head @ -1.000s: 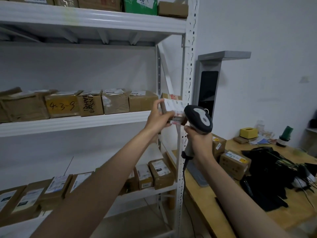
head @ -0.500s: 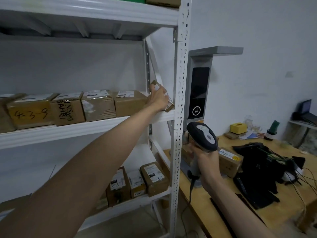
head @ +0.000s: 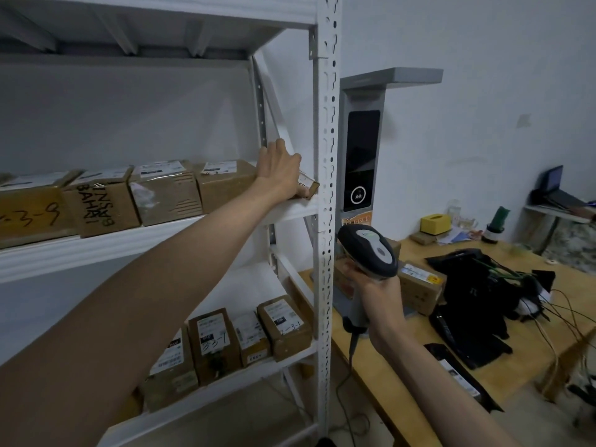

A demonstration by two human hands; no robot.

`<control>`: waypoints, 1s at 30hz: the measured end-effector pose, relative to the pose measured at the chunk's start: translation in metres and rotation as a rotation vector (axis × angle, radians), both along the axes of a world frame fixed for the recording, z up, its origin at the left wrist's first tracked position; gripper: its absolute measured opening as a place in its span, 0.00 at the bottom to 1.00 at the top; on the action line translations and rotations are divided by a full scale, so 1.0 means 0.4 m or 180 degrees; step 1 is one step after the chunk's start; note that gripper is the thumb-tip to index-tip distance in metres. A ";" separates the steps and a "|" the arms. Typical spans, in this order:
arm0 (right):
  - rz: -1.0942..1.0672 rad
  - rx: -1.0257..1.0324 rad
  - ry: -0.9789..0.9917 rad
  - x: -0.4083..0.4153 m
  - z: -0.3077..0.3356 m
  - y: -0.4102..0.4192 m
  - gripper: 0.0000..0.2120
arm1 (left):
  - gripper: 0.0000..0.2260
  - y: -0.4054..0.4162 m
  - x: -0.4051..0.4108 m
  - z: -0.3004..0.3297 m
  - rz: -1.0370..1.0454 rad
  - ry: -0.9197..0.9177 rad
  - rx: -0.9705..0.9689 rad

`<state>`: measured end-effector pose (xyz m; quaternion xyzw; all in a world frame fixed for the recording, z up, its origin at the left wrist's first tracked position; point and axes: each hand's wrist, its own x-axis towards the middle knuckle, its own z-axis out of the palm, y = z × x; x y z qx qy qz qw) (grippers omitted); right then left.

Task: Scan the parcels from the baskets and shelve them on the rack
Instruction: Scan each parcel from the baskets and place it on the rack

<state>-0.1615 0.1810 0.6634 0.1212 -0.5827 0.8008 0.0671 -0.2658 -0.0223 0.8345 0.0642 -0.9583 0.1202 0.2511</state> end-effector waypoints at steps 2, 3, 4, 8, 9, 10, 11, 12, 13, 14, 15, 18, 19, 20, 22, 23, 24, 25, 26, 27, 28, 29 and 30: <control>-0.0005 0.0023 -0.0022 0.001 -0.006 0.000 0.18 | 0.31 -0.007 -0.006 -0.007 0.0091 0.0009 -0.0162; -0.0021 0.0036 -0.0026 0.001 -0.010 0.001 0.18 | 0.31 -0.011 -0.009 -0.013 0.0117 -0.0003 -0.0231; -0.0044 0.0042 -0.0031 0.001 -0.013 0.002 0.18 | 0.31 -0.016 -0.013 -0.021 0.0123 -0.0024 -0.0267; -0.0145 0.0118 -0.0072 0.004 -0.031 0.006 0.18 | 0.30 -0.035 -0.022 -0.046 0.0140 -0.0064 -0.0248; -0.0169 0.0146 -0.0109 0.005 -0.037 0.009 0.16 | 0.29 -0.041 -0.023 -0.048 0.0145 -0.0045 -0.0240; -0.0185 0.0175 -0.0144 0.006 -0.043 0.012 0.15 | 0.29 -0.046 -0.024 -0.048 0.0141 -0.0028 -0.0232; -0.0202 0.0206 -0.0166 0.009 -0.050 0.014 0.13 | 0.29 -0.052 -0.023 -0.048 0.0124 -0.0018 -0.0227; -0.0226 0.0235 -0.0187 0.011 -0.058 0.017 0.11 | 0.29 -0.056 -0.021 -0.048 0.0103 -0.0014 -0.0223; -0.0262 0.0256 -0.0226 0.015 -0.065 0.018 0.10 | 0.30 -0.057 -0.017 -0.050 0.0080 -0.0011 -0.0210; -0.0303 0.0259 -0.0283 0.018 -0.073 0.018 0.09 | 0.31 -0.057 -0.009 -0.055 0.0048 0.0004 -0.0200; -0.0323 0.0243 -0.0337 0.022 -0.081 0.018 0.10 | 0.33 -0.053 0.000 -0.060 -0.0010 0.0049 -0.0193; -0.0340 0.0182 -0.0550 0.037 -0.107 0.020 0.14 | 0.28 -0.026 0.040 -0.082 -0.0421 0.0495 -0.0141; -0.0369 0.0169 -0.0630 0.045 -0.117 0.025 0.14 | 0.25 -0.012 0.057 -0.095 -0.0613 0.0726 -0.0116; -0.0392 0.0154 -0.0703 0.054 -0.127 0.030 0.14 | 0.21 0.005 0.078 -0.111 -0.0805 0.0939 -0.0082; -0.0498 0.0085 -0.0887 0.079 -0.154 0.047 0.13 | 0.16 0.051 0.121 -0.162 -0.1244 0.1157 0.0027; -0.0581 0.0058 -0.0985 0.094 -0.169 0.059 0.12 | 0.14 0.078 0.141 -0.198 -0.1481 0.1159 0.0093; -0.0672 0.0040 -0.1085 0.112 -0.186 0.073 0.12 | 0.13 0.107 0.160 -0.240 -0.1702 0.1102 0.0151; -0.0758 0.0020 -0.1180 0.131 -0.206 0.090 0.13 | 0.12 0.139 0.178 -0.288 -0.1907 0.1011 0.0200; -0.0842 -0.0004 -0.1269 0.151 -0.226 0.109 0.13 | 0.11 0.170 0.195 -0.337 -0.2112 0.0906 0.0263; -0.0943 -0.0024 -0.1367 0.176 -0.252 0.134 0.12 | 0.10 0.206 0.211 -0.391 -0.2346 0.0790 0.0360; -0.1050 -0.0051 -0.1465 0.202 -0.277 0.160 0.12 | 0.09 0.241 0.229 -0.443 -0.2583 0.0666 0.0475; -0.1162 -0.0082 -0.1574 0.234 -0.305 0.190 0.11 | 0.08 0.278 0.247 -0.497 -0.2817 0.0513 0.0589; -0.1277 -0.0115 -0.1677 0.269 -0.334 0.221 0.11 | 0.07 0.315 0.266 -0.551 -0.3035 0.0357 0.0691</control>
